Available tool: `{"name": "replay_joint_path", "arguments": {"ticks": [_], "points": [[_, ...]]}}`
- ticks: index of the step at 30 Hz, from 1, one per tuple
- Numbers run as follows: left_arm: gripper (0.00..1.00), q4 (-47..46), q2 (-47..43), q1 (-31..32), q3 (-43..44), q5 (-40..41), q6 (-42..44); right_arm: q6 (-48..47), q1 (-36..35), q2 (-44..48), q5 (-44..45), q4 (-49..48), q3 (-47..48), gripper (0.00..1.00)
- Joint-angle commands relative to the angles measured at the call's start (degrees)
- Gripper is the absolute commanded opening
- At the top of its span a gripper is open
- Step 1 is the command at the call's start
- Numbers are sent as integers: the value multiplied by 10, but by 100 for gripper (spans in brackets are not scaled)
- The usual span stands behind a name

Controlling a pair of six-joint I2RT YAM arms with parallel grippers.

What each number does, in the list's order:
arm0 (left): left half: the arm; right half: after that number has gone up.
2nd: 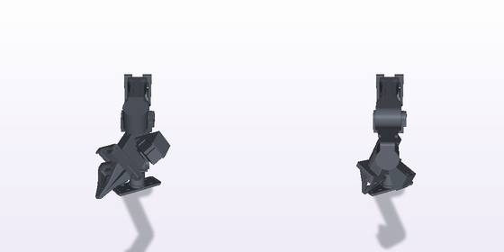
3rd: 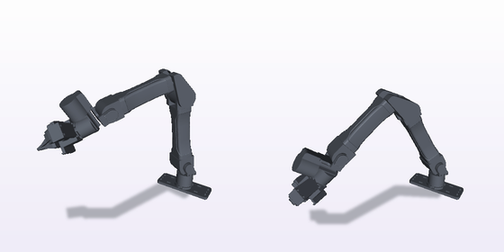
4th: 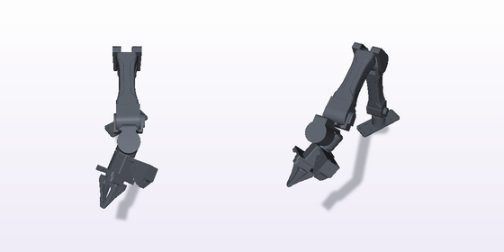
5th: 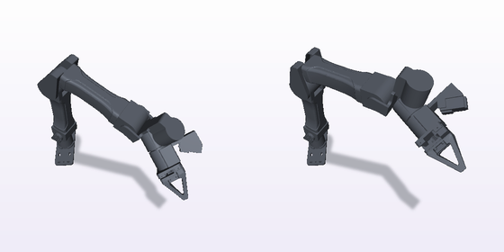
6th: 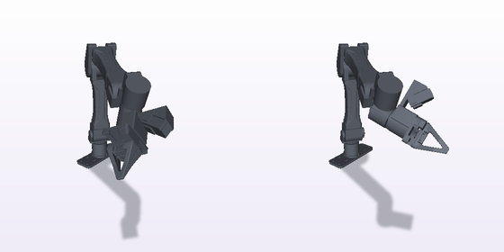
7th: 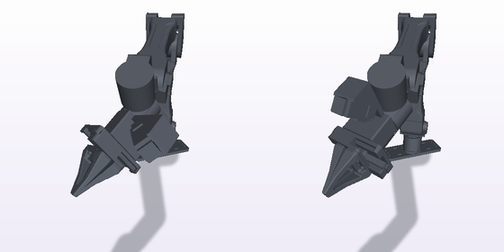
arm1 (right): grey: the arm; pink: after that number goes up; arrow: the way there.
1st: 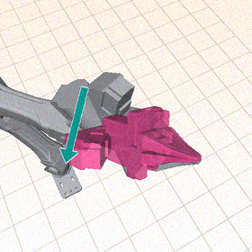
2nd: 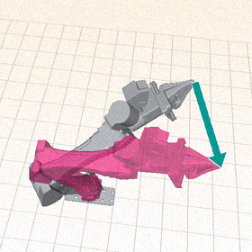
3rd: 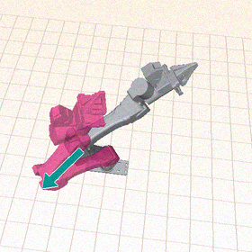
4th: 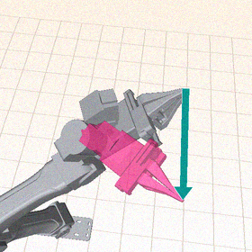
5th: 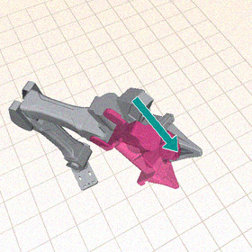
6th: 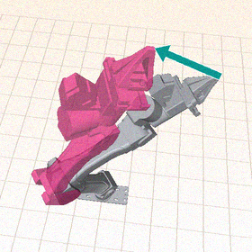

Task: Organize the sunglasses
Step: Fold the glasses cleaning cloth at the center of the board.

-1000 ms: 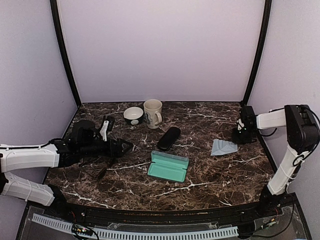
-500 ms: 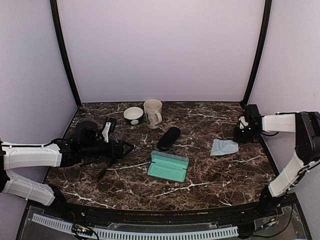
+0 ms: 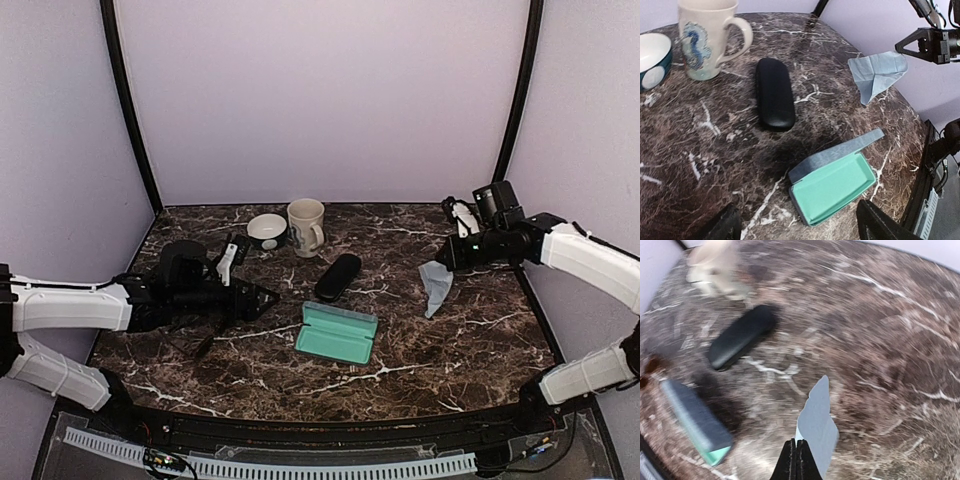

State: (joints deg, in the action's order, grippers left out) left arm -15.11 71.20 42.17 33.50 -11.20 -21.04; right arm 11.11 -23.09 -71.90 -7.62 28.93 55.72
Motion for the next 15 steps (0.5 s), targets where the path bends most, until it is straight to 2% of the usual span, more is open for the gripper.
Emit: {"name": "replay_joint_path", "arguments": {"ticks": [1, 5, 9, 15], "points": [[79, -41, 22, 24, 47, -50, 77, -28, -53, 48, -58, 56, 58, 0], [77, -62, 56, 49, 90, -98, 130, -38, -101, 77, -88, 72, 95, 0], [76, -44, 98, 71, 155, -123, 181, -43, -137, 86, -128, 70, 124, 0], [79, -43, 161, 95, 232, -154, 176, -27, -178, 86, -141, 46, 135, 0]]}}
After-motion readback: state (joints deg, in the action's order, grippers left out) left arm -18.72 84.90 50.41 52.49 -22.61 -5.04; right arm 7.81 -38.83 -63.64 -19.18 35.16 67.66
